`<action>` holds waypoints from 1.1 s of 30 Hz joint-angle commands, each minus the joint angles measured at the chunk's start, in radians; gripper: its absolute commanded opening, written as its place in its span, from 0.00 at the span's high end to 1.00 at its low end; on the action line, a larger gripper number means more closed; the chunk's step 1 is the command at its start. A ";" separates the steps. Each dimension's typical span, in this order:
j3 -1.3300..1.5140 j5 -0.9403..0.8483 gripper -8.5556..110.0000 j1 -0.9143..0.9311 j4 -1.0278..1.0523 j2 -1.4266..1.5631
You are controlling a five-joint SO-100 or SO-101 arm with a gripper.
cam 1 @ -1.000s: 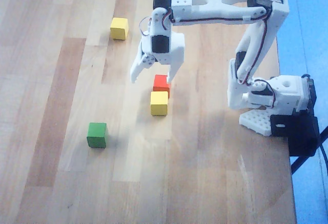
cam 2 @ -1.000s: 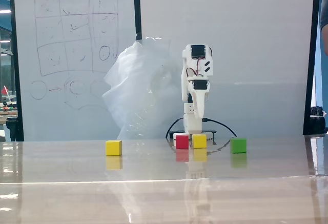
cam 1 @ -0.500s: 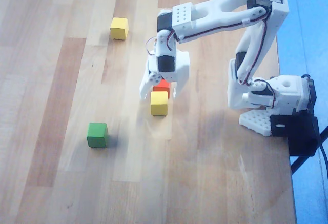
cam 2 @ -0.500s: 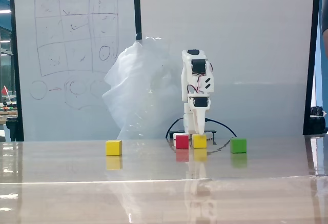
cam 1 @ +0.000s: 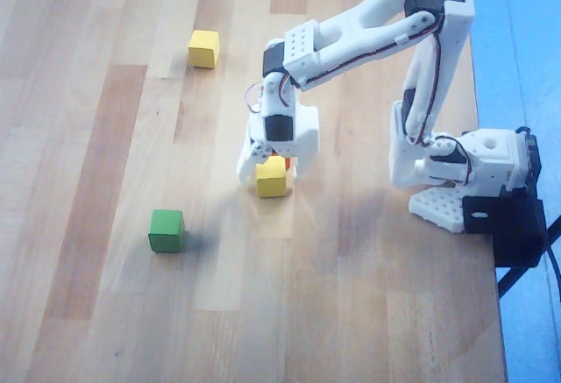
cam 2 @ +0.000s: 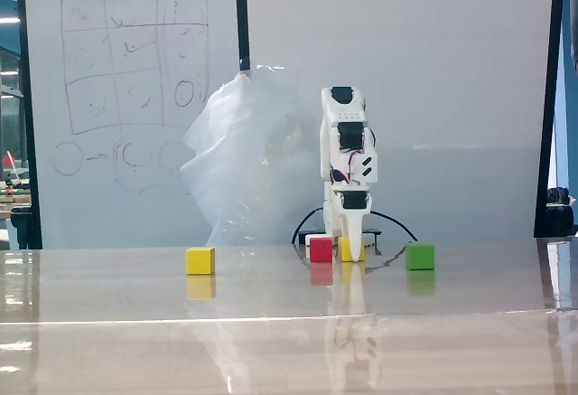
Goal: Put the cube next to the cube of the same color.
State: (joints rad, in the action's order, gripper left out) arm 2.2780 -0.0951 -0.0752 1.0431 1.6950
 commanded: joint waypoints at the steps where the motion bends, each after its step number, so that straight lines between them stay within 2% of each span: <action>1: -0.046 0.003 0.75 -0.005 -0.009 0.012; 6: -0.060 0.002 0.94 -0.008 -0.005 0.026; 9: -0.080 -0.002 0.91 -0.012 0.048 0.080; 12: -0.173 -0.002 0.93 -0.012 0.206 0.232; 15: -0.359 -0.006 0.93 -0.008 0.365 0.357; 18: -0.594 -0.080 0.93 -0.002 0.494 0.364; 22: -0.894 -0.261 0.93 0.017 0.581 0.285; 26: -1.134 -0.390 0.93 0.147 0.588 0.121; 33: -1.470 -0.446 0.93 0.388 0.588 -0.221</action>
State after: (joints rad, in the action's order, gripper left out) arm 1.0385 -0.5077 0.2178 1.6214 1.5555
